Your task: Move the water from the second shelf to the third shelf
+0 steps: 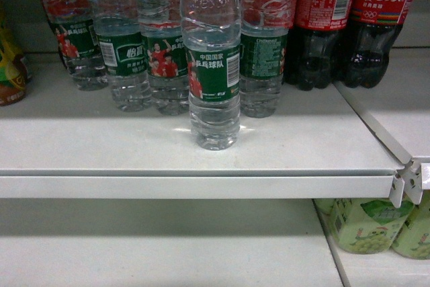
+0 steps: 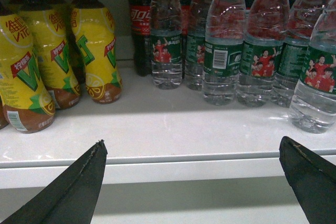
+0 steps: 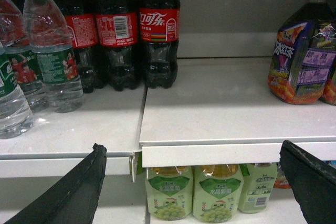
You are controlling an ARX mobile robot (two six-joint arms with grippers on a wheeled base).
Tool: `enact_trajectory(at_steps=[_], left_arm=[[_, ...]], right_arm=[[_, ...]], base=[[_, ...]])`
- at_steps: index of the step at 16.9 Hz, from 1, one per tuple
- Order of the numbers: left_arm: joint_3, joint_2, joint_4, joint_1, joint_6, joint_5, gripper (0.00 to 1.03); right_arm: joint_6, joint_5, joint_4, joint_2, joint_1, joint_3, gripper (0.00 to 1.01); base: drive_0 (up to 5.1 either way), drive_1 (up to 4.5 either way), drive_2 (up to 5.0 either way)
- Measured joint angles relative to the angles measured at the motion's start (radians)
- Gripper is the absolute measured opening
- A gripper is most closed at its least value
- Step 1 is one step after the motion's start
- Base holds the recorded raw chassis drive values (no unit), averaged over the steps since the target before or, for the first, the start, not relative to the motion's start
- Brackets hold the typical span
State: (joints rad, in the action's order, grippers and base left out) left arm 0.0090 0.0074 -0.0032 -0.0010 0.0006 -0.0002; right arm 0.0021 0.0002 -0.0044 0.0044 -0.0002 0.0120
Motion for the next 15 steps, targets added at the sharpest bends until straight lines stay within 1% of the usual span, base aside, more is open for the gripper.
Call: enact_trajectory(at_steps=[15], left_arm=[[0.000, 0.000, 0.000, 0.000, 0.000, 0.000, 0.98]], right_arm=[[0.000, 0.000, 0.000, 0.000, 0.000, 0.000, 0.98]], base=[[0.0, 0.00, 0.0]])
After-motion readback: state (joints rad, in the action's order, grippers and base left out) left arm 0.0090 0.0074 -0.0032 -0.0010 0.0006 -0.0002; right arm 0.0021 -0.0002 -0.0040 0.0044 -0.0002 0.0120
